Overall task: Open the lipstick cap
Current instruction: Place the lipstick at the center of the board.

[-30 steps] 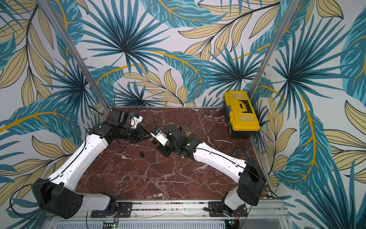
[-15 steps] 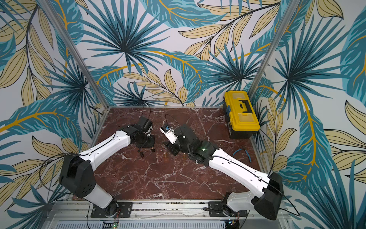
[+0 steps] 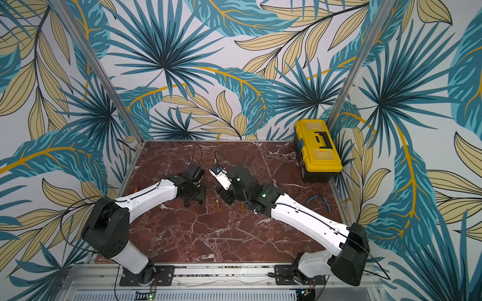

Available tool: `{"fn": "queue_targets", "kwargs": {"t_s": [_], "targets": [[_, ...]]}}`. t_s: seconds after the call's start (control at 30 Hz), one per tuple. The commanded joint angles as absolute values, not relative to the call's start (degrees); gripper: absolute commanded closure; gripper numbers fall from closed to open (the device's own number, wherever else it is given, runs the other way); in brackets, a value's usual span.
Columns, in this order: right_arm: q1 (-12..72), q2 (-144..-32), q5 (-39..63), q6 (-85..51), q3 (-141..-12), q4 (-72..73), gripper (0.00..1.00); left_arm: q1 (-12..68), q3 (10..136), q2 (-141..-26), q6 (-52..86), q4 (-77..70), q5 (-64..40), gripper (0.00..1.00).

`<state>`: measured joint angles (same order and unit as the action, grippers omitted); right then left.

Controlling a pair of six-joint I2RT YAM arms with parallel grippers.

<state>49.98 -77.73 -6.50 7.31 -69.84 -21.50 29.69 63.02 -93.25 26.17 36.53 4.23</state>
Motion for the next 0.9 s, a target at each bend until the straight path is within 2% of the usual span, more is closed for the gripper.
{"fn": "queue_targets", "kwargs": {"t_s": [0.0, 0.57, 0.87], "targets": [[50.1, -78.1, -7.2, 7.1, -69.1, -22.0, 0.47, 30.5, 61.9, -93.4, 25.2, 32.8, 7.0, 0.86], [50.1, -79.1, -7.4, 7.6, -68.8, -21.8, 0.47, 32.1, 56.2, -92.9, 25.3, 26.6, 8.4, 0.84], [50.1, -80.1, -7.2, 7.8, -69.1, -21.5, 0.47, 32.8, 54.2, -92.7, 25.7, 26.3, 8.6, 0.79]]}}
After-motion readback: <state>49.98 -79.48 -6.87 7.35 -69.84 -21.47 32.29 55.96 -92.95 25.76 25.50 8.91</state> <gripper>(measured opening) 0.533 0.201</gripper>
